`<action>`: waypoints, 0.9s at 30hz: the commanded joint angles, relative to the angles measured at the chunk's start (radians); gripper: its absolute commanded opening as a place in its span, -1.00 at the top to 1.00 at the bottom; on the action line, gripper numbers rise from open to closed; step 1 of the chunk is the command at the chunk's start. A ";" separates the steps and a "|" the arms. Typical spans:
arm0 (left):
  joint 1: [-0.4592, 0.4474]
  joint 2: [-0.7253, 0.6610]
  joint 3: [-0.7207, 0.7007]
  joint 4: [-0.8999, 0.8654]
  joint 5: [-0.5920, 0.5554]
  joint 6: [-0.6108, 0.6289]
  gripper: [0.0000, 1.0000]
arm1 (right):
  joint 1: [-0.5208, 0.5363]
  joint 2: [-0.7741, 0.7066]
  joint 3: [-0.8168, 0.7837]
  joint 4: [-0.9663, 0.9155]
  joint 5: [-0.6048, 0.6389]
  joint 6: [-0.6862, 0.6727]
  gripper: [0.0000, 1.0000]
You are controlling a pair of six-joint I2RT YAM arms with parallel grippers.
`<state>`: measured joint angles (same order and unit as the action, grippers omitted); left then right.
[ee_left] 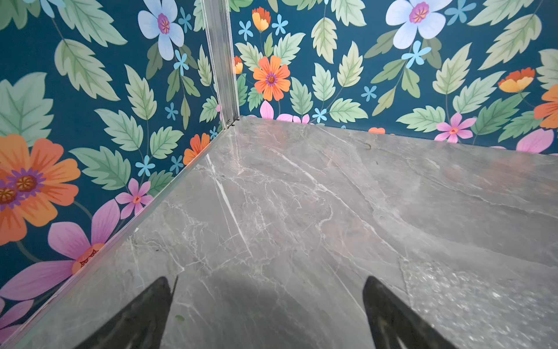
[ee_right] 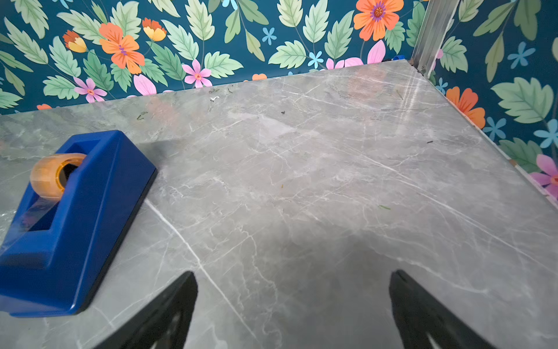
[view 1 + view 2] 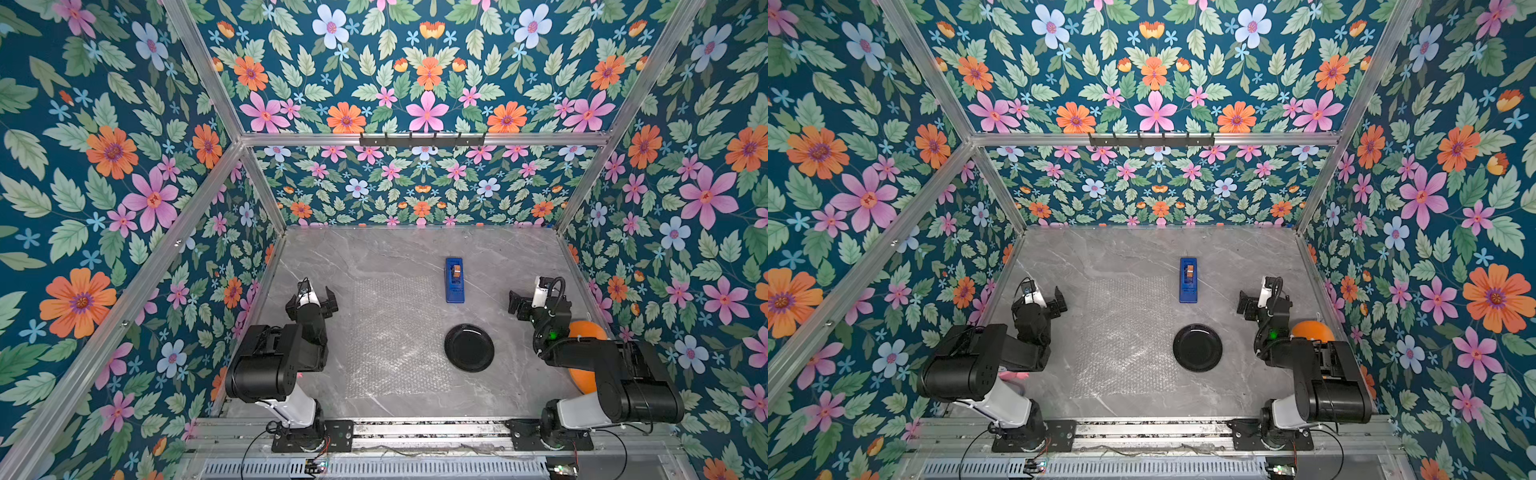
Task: Wrap dinner plates in bubble wrap
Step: Pick up the plate from the center of the board.
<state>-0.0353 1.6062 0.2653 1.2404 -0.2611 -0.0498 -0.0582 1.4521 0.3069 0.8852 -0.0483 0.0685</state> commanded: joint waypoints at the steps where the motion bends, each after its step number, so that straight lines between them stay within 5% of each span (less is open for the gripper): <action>1: 0.001 0.000 0.003 0.021 0.006 0.007 -1.00 | 0.001 0.001 0.002 0.030 -0.013 -0.011 -0.99; 21: -0.003 -0.011 0.005 -0.002 0.004 0.004 -1.00 | 0.003 -0.020 0.012 0.004 0.051 0.010 -0.99; 22: -0.003 -0.020 0.016 -0.008 -0.004 0.014 -1.00 | 0.021 -0.075 0.051 -0.104 0.111 0.007 -0.99; 25: -0.026 -0.182 0.271 -0.581 -0.179 -0.057 -1.00 | 0.122 -0.289 0.351 -0.750 0.334 0.121 -0.99; 27: -0.025 -0.221 0.429 -0.846 -0.231 -0.235 -0.99 | 0.124 -0.369 0.526 -1.112 0.227 0.338 -0.99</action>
<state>-0.0612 1.4319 0.5636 0.8074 -0.3622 -0.1085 0.0586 1.1618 0.6884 0.2958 0.1272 0.1734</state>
